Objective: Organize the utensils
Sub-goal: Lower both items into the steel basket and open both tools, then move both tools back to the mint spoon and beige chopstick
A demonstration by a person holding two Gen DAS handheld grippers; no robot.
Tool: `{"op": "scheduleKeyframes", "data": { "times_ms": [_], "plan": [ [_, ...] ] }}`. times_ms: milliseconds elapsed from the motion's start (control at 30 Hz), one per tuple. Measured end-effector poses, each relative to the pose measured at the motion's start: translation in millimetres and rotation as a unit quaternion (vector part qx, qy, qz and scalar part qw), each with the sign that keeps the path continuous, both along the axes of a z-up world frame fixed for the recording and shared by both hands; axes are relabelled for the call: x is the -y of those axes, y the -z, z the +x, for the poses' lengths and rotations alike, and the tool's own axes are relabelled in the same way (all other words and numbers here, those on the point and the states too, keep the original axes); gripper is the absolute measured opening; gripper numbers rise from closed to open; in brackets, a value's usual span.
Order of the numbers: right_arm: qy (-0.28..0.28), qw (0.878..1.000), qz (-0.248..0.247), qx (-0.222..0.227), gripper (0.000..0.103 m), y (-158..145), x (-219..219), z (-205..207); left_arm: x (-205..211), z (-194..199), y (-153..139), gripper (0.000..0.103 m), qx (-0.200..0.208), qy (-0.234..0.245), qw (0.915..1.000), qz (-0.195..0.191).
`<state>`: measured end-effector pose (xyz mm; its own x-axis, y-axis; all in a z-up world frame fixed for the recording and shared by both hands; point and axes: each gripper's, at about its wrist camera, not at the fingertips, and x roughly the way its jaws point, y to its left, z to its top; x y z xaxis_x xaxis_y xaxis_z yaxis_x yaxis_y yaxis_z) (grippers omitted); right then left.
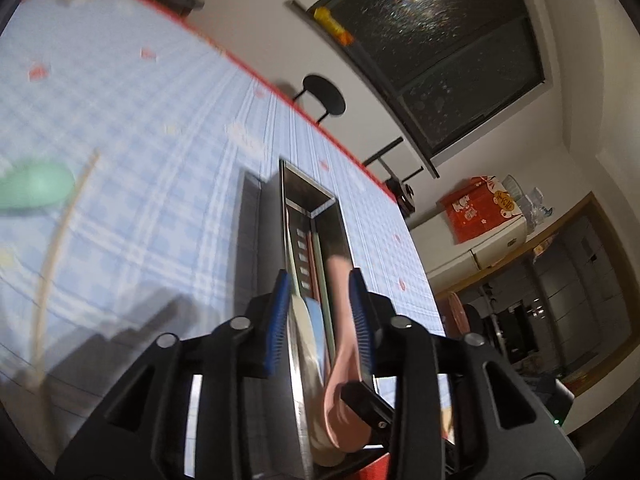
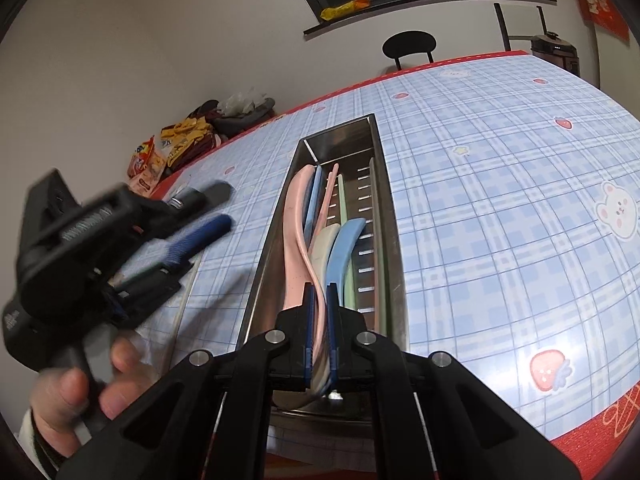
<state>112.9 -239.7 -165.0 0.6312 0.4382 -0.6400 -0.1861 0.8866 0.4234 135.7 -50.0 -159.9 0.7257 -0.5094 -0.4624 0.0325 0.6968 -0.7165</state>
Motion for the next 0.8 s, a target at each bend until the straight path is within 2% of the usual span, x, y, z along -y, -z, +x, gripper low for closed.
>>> {"op": "scheduleKeyframes", "data": {
  "times_ms": [67,133,200,233,300,333,400,467,567,800],
  "plan": [
    [0.006,1.0,0.001,-0.003,0.012,-0.5,0.2,0.8,-7.2,-2.3,-6.0,0.036,0.007,-0.006,0.9999,0.011],
    [0.012,1.0,-0.001,0.001,0.024,-3.7,0.1,0.3,-14.9,-5.2,-12.0,0.04,0.014,-0.012,0.9995,0.025],
    [0.014,1.0,0.002,0.009,0.039,-8.1,0.4,-0.9,-24.0,-9.0,-17.4,0.05,0.021,-0.017,0.9986,0.045],
    [0.015,1.0,0.003,0.013,0.043,-11.0,-0.1,-1.5,-29.4,-11.1,-20.0,0.053,0.026,-0.021,0.998,0.054],
    [0.014,1.0,-0.002,0.023,0.062,-17.7,-3.7,-2.1,-41.9,-16.0,-25.9,0.059,0.036,-0.029,0.9962,0.073],
    [0.011,1.0,-0.003,0.027,0.067,-20.1,-6.0,-2.5,-47.6,-17.7,-28.2,0.061,0.039,-0.032,0.9954,0.081],
    [-0.004,0.999,-0.006,0.032,0.088,-25.3,-14.1,-2.1,-63.8,-23.6,-33.5,0.078,0.043,-0.041,0.9927,0.106],
    [-0.013,0.999,-0.02,0.04,0.095,-30.5,-25.2,-2.3,-81.3,-31.4,-40.7,0.091,0.045,-0.053,0.9896,0.126],
    [-0.024,0.997,-0.047,0.052,0.097,-37.0,-42.4,-3.6,-102.2,-41.3,-49.7,0.097,0.056,-0.068,0.985,0.149],
    [-0.045,0.992,-0.097,0.067,0.097,-41.1,-85.1,-3.0,-157.2,-56.0,-56.3,0.097,0.038,-0.091,0.9644,0.245]
  ]
}}
